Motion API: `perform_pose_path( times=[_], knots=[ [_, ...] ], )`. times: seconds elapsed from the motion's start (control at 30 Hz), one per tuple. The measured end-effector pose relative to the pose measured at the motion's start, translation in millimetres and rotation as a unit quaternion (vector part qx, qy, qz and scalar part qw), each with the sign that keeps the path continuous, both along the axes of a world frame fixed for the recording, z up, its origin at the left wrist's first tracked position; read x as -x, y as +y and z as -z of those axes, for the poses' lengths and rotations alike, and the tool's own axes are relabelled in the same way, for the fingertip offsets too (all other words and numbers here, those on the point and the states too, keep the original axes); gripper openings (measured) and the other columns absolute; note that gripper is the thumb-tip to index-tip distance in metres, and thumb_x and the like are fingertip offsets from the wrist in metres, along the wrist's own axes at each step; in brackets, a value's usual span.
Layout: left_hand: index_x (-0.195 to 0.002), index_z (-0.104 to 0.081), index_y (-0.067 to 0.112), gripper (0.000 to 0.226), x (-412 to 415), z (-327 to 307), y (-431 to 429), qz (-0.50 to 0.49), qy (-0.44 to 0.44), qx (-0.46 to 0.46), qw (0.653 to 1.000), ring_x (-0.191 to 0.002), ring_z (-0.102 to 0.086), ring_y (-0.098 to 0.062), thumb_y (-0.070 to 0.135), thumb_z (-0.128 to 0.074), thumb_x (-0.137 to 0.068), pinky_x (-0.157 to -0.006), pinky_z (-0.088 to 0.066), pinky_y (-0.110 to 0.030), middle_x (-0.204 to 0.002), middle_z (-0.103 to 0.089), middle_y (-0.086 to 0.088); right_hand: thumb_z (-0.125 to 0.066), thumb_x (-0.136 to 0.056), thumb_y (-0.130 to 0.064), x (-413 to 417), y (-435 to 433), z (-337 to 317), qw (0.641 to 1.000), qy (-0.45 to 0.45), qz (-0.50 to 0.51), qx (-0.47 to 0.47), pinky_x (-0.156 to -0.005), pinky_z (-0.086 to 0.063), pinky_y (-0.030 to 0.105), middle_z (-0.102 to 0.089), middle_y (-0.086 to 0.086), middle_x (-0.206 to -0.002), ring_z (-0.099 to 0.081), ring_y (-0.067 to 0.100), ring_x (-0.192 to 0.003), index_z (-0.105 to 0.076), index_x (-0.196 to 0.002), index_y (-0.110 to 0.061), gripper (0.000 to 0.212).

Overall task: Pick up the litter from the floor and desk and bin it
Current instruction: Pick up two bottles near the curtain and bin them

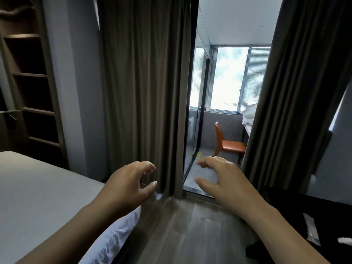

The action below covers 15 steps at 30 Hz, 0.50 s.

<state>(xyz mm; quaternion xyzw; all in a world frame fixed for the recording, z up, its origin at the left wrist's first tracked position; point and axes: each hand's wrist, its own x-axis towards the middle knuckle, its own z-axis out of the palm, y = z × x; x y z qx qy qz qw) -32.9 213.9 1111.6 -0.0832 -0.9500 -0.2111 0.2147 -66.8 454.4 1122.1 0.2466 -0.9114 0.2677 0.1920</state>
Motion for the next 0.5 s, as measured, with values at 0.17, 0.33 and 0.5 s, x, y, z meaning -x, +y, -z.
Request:
perform_pose_path(
  times=[0.17,0.33,0.5],
  knots=[
    [-0.115,-0.06,0.028,0.034,99.6,4.8,14.9,-0.024,-0.01,-0.002,1.0,-0.094,-0.061,-0.003,0.038,-0.067,-0.083,-0.083,-0.053,-0.03,-0.104,-0.065,0.012,-0.062,-0.086,-0.042,113.9,9.8,8.9,0.999,-0.007,-0.032,-0.004,-0.074,-0.035,0.0,-0.053,-0.024,-0.112,-0.049,-0.009,-0.101,-0.056,-0.123,-0.035,0.038],
    [-0.115,-0.06,0.027,0.033,184.4,11.1,20.1,-0.062,-0.006,0.006,0.998,-0.098,-0.059,-0.003,0.038,-0.065,-0.084,-0.084,-0.051,-0.027,-0.108,-0.063,0.013,-0.062,-0.086,-0.043,217.6,13.4,14.6,0.998,-0.007,-0.063,-0.027,-0.073,-0.035,0.001,-0.053,-0.024,-0.113,-0.048,-0.009,-0.101,-0.054,-0.126,-0.035,0.041],
    [-0.115,-0.06,0.027,0.033,259.7,28.5,13.7,-0.079,-0.042,0.019,0.996,-0.097,-0.06,-0.005,0.039,-0.063,-0.084,-0.083,-0.05,-0.028,-0.11,-0.063,0.013,-0.062,-0.086,-0.043,300.2,10.9,34.6,0.995,-0.037,-0.08,-0.04,-0.072,-0.038,0.004,-0.053,-0.023,-0.108,-0.051,-0.004,-0.098,-0.055,-0.126,-0.034,0.042]
  ],
)
